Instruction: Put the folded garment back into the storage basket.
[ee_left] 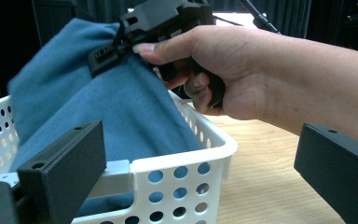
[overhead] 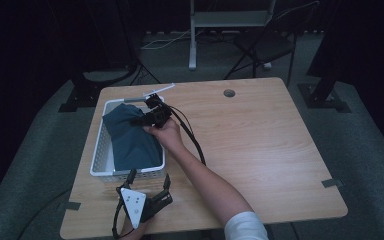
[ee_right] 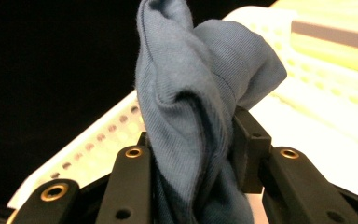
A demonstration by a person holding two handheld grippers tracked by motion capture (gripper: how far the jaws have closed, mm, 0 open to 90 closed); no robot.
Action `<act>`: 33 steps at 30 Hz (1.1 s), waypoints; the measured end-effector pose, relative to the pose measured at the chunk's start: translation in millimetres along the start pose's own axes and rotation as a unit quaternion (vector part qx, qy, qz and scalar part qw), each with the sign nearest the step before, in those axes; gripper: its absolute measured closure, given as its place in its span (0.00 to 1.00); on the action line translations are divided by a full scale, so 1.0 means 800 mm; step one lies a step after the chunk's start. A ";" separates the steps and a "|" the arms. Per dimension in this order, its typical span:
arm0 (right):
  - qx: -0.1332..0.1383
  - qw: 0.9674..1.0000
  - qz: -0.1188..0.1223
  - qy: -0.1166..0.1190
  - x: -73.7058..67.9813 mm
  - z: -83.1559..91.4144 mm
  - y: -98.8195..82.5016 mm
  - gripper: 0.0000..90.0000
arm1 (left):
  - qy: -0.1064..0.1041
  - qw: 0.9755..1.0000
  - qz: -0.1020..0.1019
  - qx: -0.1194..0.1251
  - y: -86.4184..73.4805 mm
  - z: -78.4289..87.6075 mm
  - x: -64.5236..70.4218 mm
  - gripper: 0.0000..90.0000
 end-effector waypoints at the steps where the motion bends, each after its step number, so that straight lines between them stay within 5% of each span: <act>1: -0.007 1.000 0.004 -0.004 0.002 0.000 -0.002 0.72 | 0.000 1.000 0.000 0.000 0.000 0.000 0.000 0.04; 13: -0.027 0.999 0.019 -0.036 0.012 -0.006 -0.008 0.68 | -0.001 1.000 0.000 0.001 0.000 0.000 0.000 0.04; 23: -0.014 0.998 0.023 -0.065 0.017 0.001 0.000 0.51 | -0.001 1.000 0.000 -0.001 0.000 0.000 0.000 0.04; 33: -0.022 0.998 0.028 -0.057 0.011 0.001 -0.006 0.48 | -0.001 1.000 0.000 -0.001 0.000 0.000 0.000 0.04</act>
Point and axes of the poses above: each handheld gripper's, and its own axes: z roughly backward along the jaws, y roughly out of its top, x roughly to its right, the point moved 8 cm from there along -z, roughly forward along the jaws, and after that the axes turned 13 degrees about x, right-handed, at the moved point
